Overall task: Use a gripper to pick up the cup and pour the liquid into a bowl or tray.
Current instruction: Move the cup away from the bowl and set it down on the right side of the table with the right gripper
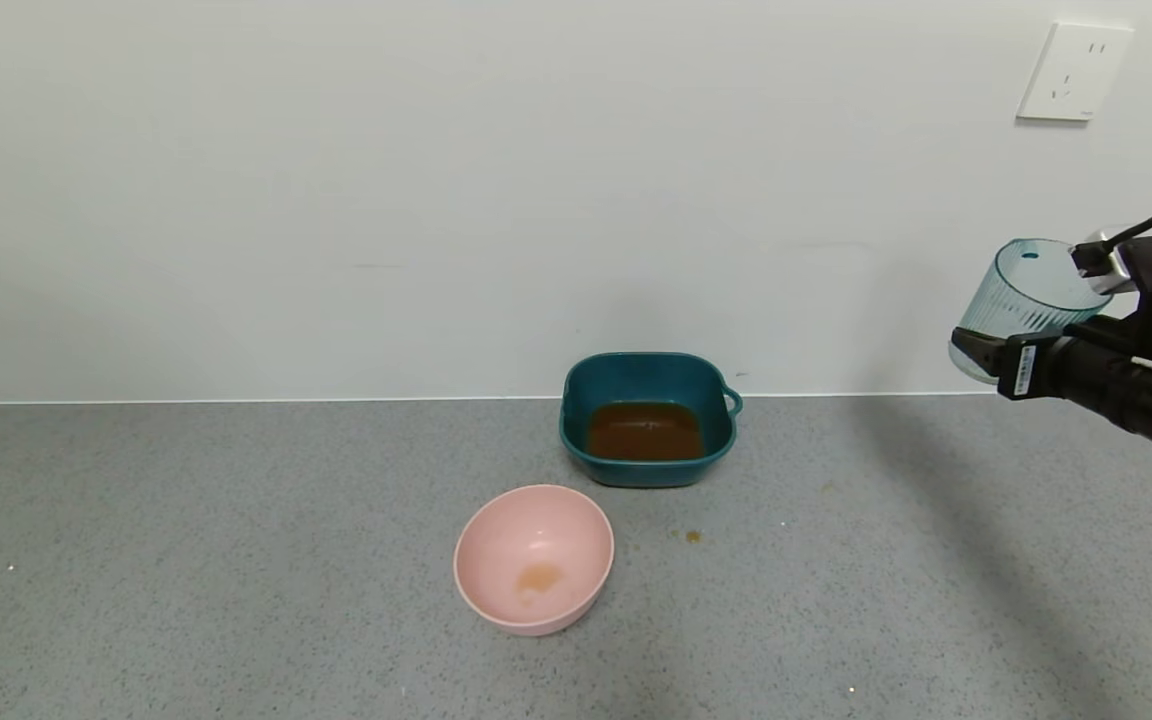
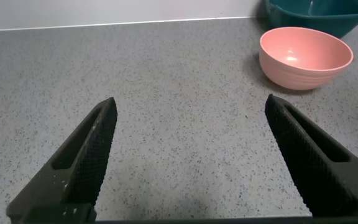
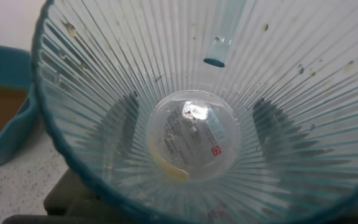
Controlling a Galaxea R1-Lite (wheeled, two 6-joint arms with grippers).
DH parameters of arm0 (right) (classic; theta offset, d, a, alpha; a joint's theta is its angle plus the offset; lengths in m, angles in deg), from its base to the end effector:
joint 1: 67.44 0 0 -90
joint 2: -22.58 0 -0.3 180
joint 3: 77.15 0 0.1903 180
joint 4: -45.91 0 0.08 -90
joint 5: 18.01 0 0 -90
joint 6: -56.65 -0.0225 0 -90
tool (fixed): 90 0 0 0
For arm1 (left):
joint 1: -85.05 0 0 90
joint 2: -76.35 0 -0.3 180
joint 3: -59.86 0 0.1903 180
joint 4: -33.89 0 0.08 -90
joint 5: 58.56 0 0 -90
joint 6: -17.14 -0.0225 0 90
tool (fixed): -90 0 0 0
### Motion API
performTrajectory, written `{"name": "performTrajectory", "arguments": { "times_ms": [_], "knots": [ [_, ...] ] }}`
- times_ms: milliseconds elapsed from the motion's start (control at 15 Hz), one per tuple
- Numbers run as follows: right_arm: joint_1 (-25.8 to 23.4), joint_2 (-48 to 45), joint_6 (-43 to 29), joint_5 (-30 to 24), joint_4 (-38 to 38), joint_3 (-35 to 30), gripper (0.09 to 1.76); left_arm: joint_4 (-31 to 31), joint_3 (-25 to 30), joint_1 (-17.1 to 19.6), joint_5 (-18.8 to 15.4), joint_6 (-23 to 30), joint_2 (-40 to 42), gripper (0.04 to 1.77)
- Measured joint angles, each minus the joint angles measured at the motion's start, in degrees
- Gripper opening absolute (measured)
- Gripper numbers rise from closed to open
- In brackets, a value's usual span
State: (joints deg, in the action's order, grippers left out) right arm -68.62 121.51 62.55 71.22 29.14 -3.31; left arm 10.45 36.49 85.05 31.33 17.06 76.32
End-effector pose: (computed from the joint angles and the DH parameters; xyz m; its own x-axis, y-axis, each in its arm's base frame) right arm 0.3203 -0.0063 0.2008 0.9895 -0.0069 -0.1447 -0.0076 0.9950 -0.0998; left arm -0.0228 0.0000 0.0754 1.0000 -0.0019 -0.0017 0.0019 1.0000 0.0014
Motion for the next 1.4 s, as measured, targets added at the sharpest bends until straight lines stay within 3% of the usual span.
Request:
{"name": "performTrajectory", "arguments": {
  "times_ms": [400, 1400],
  "knots": [
    [0.59, 0.09, -0.21, 0.04, -0.38, -4.66, 1.30, -0.02, 0.00, 0.00, -0.02, -0.02, 0.00, 1.72],
    [1.29, 12.37, 0.29, 0.02, -0.88, -5.57, 1.30, 0.00, 0.00, 0.00, 0.00, 0.00, -0.02, 1.72]
  ]
}}
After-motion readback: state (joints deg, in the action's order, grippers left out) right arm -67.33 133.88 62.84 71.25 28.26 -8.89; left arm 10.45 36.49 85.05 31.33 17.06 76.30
